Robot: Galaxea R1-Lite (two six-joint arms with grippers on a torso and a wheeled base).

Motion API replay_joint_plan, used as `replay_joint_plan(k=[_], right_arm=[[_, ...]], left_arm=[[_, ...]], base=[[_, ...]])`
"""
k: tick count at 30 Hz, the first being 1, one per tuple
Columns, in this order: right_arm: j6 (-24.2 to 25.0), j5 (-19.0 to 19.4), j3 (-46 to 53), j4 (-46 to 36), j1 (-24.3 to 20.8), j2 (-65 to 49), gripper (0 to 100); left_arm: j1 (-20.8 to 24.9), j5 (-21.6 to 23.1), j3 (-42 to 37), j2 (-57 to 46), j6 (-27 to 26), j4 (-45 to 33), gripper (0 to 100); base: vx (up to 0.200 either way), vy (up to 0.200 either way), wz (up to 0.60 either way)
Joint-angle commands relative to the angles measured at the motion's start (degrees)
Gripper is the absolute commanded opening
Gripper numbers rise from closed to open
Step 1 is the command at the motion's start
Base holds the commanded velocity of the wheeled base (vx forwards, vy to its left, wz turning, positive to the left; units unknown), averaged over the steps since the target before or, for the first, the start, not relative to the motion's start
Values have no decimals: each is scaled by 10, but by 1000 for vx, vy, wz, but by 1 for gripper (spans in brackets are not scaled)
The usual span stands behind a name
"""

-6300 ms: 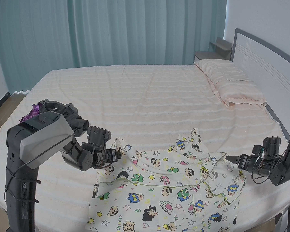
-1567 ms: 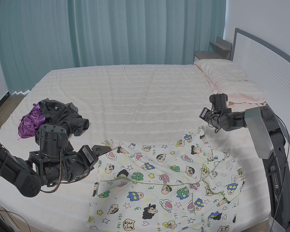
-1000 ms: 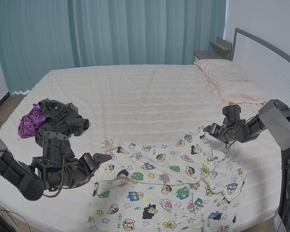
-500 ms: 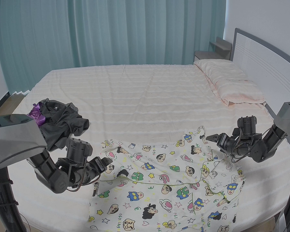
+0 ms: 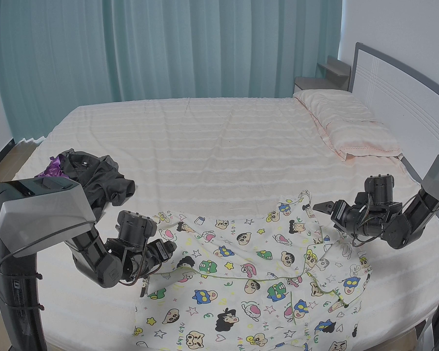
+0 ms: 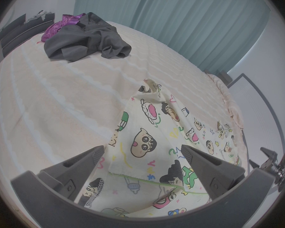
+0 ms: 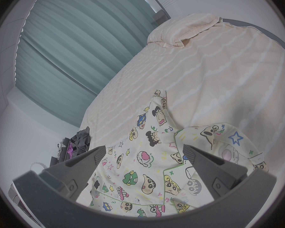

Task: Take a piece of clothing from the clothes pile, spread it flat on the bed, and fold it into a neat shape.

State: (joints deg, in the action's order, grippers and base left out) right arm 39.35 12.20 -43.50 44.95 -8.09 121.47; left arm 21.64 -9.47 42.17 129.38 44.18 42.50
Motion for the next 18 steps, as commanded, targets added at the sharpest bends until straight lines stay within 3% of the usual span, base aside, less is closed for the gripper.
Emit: replay_joint_plan(k=[1,18], right_arm=[[0,0,0,1,3,-3,100],[0,1,0,1,6,-3,100]], left_arm=[[11,-6,27,20,-18,-34,100],[21,-27,45,54,-25,-37,100]], base=[[0,0,0],[0,0,0]])
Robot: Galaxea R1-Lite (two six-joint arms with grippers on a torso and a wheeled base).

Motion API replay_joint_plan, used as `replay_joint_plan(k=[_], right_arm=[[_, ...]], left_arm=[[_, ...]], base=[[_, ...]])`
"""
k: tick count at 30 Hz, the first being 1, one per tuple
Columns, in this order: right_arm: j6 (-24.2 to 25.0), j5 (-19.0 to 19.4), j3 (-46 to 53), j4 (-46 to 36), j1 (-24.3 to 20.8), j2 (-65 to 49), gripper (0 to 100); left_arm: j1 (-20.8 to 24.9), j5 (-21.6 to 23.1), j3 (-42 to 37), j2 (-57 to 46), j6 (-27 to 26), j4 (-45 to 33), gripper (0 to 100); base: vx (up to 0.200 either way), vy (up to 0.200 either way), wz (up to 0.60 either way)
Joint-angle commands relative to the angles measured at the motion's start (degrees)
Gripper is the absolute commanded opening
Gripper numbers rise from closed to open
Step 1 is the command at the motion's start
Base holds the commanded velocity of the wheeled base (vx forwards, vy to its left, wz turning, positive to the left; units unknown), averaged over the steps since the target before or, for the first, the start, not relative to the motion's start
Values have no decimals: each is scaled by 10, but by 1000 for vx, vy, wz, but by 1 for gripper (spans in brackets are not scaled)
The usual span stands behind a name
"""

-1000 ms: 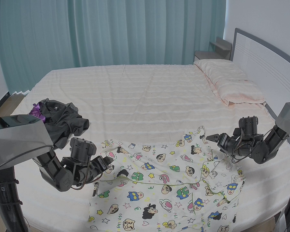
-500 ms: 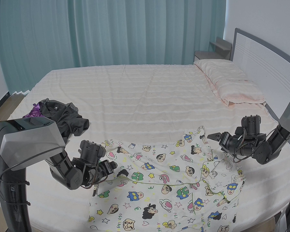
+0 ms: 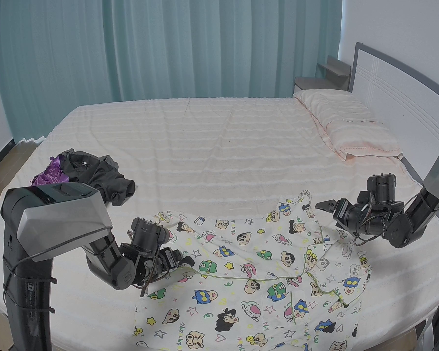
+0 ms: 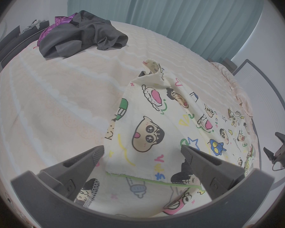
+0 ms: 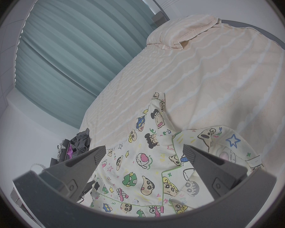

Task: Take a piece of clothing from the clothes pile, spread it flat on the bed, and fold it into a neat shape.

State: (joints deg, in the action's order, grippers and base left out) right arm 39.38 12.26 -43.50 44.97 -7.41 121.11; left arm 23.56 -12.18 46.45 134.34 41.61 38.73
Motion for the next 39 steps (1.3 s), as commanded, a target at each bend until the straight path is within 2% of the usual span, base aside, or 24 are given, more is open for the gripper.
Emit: replay_joint_plan(k=[1,11,12,16,20,30,39], right_arm=[[0,0,0,0,-1,1,100],[0,0,0,0,2,1,100],[1,0,0,0,2,1,100],[0,0,0,0,2,1,100],[0,0,0,0,2,1,100],[1,0,0,0,2,1,100],[6,0,1,0,1,0,100]], left_arm=[[1,0,9,5,1,-1,100],[2,0,15,18,1,-3,100],[2,0,15,18,1,-3,0],[2,-7,15,17,1,-3,0],[1,-39,8,16,1,-4,0],[0,-42,-21,-7,-1,-5,0],[-33,-51,-38,-19,-37,-22,0]], base=[[0,0,0],[0,0,0],[0,0,0],[0,0,0],[0,0,0],[0,0,0],[0,0,0]])
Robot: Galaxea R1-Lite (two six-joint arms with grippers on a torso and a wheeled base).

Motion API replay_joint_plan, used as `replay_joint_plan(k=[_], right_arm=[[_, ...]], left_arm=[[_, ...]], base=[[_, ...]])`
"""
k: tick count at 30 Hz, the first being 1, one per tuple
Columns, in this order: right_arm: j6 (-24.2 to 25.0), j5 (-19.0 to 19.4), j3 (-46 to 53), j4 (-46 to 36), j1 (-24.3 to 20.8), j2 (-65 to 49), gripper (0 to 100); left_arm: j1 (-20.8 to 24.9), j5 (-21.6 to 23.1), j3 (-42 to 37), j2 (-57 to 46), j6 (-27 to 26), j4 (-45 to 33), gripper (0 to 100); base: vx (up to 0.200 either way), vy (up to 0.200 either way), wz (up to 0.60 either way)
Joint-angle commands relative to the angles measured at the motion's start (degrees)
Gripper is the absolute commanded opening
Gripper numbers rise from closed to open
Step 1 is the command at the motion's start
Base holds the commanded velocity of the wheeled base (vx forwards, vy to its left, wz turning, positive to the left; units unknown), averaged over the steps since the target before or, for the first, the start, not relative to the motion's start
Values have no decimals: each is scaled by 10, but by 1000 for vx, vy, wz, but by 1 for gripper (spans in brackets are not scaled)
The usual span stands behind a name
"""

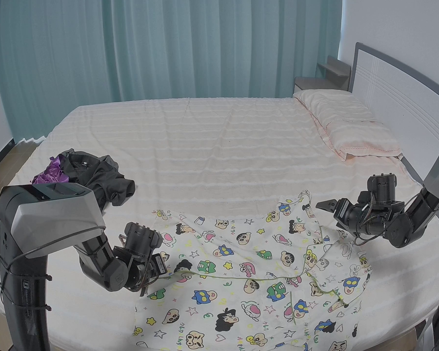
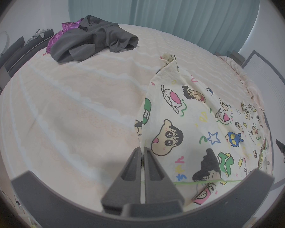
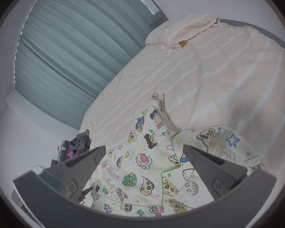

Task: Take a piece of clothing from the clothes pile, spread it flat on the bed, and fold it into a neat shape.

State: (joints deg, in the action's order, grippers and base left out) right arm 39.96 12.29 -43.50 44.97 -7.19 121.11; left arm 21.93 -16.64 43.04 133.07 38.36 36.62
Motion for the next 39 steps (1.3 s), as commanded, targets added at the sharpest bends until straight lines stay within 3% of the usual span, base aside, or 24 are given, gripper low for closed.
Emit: replay_joint_plan(k=[1,14,15,27,28,32,36,39], right_arm=[[1,0,0,0,-1,0,100],[1,0,0,0,0,1,100],[1,0,0,0,0,1,100],[1,0,8,0,0,0,100],[1,0,10,0,0,0,100],[1,0,10,0,-1,-2,100],[1,0,13,0,-1,-3,100],[0,0,15,0,-2,-3,100]], left_arm=[[-20,-8,-5,-6,-7,-1,0],[-20,-7,-14,-16,-14,-2,0],[-20,-7,-17,-19,-14,-2,100],[-32,7,-58,-85,-2,0,100],[-24,38,-96,-133,44,1,100],[26,99,-161,-180,103,2,100],[72,98,-197,-179,109,4,100],[94,64,-197,-144,107,4,100]], base=[[0,0,0],[0,0,0],[0,0,0],[0,0,0],[0,0,0],[0,0,0],[0,0,0],[0,0,0]])
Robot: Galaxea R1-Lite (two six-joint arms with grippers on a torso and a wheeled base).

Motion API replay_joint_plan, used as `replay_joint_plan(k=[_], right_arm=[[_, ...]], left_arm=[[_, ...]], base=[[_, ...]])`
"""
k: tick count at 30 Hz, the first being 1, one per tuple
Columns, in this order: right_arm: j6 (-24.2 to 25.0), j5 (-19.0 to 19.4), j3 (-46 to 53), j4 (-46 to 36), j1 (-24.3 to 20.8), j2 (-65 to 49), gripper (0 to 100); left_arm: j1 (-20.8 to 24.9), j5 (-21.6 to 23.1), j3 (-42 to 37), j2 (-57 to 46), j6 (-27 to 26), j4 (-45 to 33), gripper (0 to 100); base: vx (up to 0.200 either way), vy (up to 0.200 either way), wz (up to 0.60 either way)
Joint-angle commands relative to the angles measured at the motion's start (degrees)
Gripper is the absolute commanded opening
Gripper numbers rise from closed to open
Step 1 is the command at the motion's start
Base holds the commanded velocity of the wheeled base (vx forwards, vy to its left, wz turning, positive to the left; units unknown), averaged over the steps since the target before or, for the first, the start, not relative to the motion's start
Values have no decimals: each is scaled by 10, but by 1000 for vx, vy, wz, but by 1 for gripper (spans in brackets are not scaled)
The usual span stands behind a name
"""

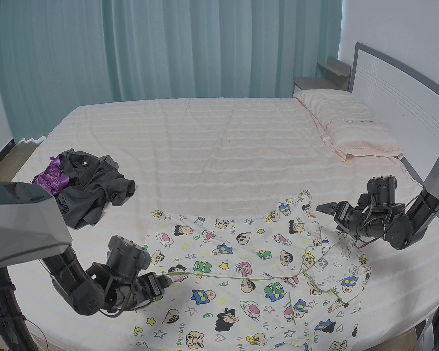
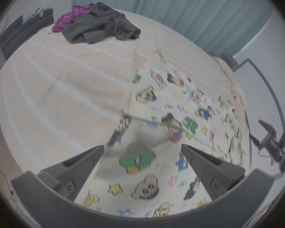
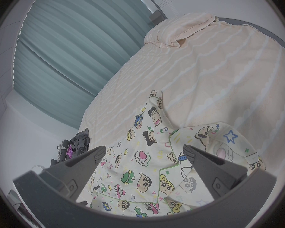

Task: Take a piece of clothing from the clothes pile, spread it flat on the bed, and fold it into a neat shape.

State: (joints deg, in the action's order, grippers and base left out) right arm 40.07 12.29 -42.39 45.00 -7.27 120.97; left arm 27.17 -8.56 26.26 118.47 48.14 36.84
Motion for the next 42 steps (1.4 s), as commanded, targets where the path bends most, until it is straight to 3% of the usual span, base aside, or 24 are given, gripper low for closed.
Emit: replay_joint_plan(k=[1,4,14,26,36,42], right_arm=[[-1,0,5,0,-1,-1,100],[-1,0,6,0,-1,-3,100],[-1,0,6,0,-2,-5,100],[-1,0,6,0,-2,-3,100],[-1,0,6,0,-2,-2,100],[0,0,5,1,-1,-3,100]], left_arm=[[42,-31,-25,10,9,2,100],[36,-57,-17,30,8,1,100],[10,-59,-9,37,8,20,100],[-10,-107,-13,61,6,17,100],[48,-108,-25,62,-13,20,100],[122,-117,-24,64,-13,17,100]], base=[[0,0,0],[0,0,0],[0,0,0],[0,0,0],[0,0,0],[0,0,0]])
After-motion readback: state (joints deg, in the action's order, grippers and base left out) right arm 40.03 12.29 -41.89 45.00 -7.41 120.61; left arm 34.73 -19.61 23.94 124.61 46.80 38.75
